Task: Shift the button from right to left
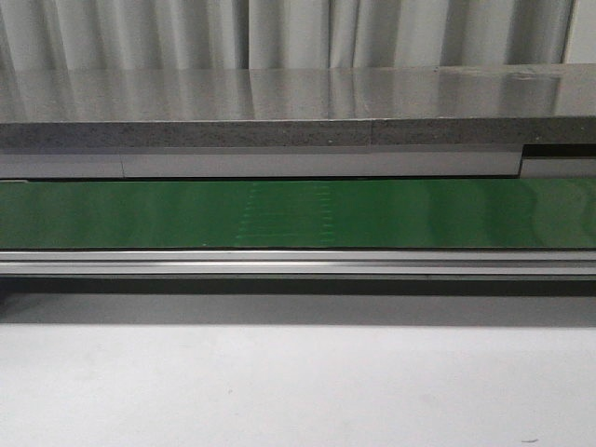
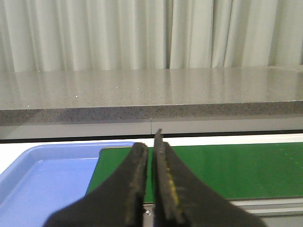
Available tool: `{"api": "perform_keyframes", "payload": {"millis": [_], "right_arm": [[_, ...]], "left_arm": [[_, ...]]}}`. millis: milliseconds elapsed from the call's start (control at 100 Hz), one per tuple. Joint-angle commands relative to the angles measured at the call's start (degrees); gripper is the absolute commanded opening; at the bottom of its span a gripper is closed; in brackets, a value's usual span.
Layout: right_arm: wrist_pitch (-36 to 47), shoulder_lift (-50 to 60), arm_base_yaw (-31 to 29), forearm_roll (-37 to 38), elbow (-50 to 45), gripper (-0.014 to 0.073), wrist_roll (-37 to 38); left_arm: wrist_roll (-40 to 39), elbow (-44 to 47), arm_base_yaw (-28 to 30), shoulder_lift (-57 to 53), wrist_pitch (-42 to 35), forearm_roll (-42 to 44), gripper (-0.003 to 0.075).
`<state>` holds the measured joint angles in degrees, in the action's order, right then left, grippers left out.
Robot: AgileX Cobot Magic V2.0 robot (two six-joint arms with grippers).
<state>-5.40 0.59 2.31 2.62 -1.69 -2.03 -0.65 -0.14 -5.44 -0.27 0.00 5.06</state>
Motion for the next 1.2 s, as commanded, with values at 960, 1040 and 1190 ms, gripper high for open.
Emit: {"api": "perform_keyframes", "payload": {"millis": [960, 1040, 1190], "right_arm": [[8.76, 0.90, -0.30, -1.28, 1.87, -0.0068, 0.07], [6.86, 0.90, -0.30, -2.62, 4.87, -0.0068, 0.07], [-4.20, -1.01, -0.30, -3.11, 13.96, -0.0068, 0.07]], "left_arm": [[-0.54, 2.33, -0.52, -2.09, -5.09, -0.53, 0.0005], [-0.54, 2.33, -0.52, -2.09, -5.09, -0.53, 0.0005], [-0.54, 2.33, -0.52, -2.09, -5.09, -0.53, 0.0005]]}}
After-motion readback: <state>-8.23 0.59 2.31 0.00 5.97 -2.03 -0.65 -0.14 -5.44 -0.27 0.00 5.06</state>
